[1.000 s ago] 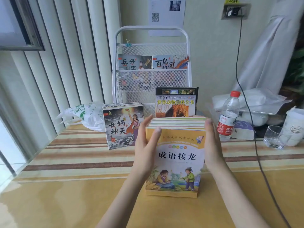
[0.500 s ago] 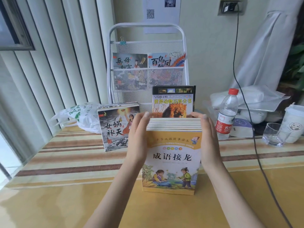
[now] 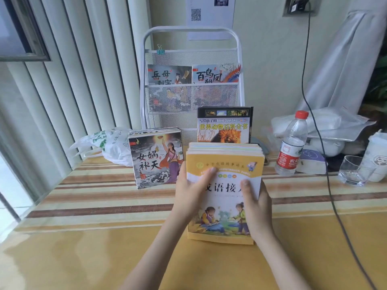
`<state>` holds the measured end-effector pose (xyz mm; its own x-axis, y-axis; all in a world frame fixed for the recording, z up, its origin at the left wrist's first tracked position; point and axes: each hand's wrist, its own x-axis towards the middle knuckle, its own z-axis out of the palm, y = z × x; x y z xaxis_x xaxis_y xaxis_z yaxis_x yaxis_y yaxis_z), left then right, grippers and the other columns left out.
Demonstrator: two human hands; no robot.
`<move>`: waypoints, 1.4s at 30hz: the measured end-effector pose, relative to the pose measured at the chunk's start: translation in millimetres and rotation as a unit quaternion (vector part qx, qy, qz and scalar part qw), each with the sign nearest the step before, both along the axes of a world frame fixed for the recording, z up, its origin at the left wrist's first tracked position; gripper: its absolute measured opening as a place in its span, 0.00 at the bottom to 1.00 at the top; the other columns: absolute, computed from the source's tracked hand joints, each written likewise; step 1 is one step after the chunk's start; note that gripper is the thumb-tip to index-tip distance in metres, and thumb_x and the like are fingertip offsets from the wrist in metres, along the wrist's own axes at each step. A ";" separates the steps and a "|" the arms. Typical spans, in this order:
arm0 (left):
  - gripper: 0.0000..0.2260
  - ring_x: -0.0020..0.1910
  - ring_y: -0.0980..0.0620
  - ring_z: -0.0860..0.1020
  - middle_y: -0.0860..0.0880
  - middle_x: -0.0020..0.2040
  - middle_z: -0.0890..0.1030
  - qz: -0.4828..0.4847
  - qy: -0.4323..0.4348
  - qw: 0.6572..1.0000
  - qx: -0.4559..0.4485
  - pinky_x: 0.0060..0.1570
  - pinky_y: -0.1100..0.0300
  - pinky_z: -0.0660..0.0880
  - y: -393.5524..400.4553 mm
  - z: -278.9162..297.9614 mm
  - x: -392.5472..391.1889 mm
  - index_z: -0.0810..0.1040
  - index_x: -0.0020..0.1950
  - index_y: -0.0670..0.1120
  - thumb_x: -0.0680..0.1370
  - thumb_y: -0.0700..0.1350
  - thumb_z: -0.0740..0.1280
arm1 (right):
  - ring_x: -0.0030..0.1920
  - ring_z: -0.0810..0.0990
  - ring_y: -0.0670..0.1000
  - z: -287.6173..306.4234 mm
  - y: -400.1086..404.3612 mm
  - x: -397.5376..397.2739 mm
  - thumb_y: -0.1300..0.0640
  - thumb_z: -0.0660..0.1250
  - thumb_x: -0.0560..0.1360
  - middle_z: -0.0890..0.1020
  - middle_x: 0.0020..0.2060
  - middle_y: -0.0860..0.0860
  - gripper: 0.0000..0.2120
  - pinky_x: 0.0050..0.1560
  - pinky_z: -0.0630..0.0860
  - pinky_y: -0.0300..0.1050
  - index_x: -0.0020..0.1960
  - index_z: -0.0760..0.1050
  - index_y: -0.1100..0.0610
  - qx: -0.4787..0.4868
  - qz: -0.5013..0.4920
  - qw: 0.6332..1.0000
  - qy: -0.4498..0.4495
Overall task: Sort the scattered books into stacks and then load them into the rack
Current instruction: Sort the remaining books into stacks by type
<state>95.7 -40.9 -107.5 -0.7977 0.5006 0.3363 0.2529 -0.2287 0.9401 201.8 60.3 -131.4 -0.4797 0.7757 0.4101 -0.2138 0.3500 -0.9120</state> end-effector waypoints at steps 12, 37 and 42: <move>0.42 0.44 0.44 0.83 0.44 0.44 0.85 -0.040 -0.059 0.927 -0.368 0.55 0.45 0.77 -32.6 -10.9 -24.6 0.80 0.50 0.43 0.54 0.77 0.64 | 0.71 0.65 0.54 14.6 8.0 13.6 0.25 0.50 0.69 0.65 0.73 0.49 0.41 0.66 0.63 0.52 0.73 0.64 0.50 -0.066 0.149 0.888 -0.430; 0.33 0.78 0.44 0.45 0.42 0.78 0.50 0.016 0.384 0.738 -0.554 0.75 0.49 0.43 -25.8 -66.0 -23.0 0.49 0.78 0.39 0.78 0.58 0.36 | 0.75 0.36 0.44 -18.3 -27.6 -21.9 0.36 0.39 0.78 0.42 0.76 0.42 0.31 0.74 0.49 0.54 0.77 0.41 0.48 0.317 0.130 0.790 -0.509; 0.26 0.78 0.45 0.46 0.44 0.78 0.53 -0.005 0.277 0.836 -0.475 0.75 0.49 0.46 -30.9 -52.3 -24.6 0.53 0.77 0.41 0.83 0.54 0.47 | 0.76 0.38 0.46 -2.4 -22.7 -27.2 0.34 0.40 0.77 0.42 0.76 0.42 0.32 0.72 0.41 0.64 0.77 0.42 0.47 0.303 0.158 0.765 -0.545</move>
<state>71.1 -71.8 -159.7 -0.6463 0.7565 0.1003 0.7111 0.5492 0.4390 174.6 37.6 -133.8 -0.9176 0.3759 -0.1295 0.3976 0.8674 -0.2991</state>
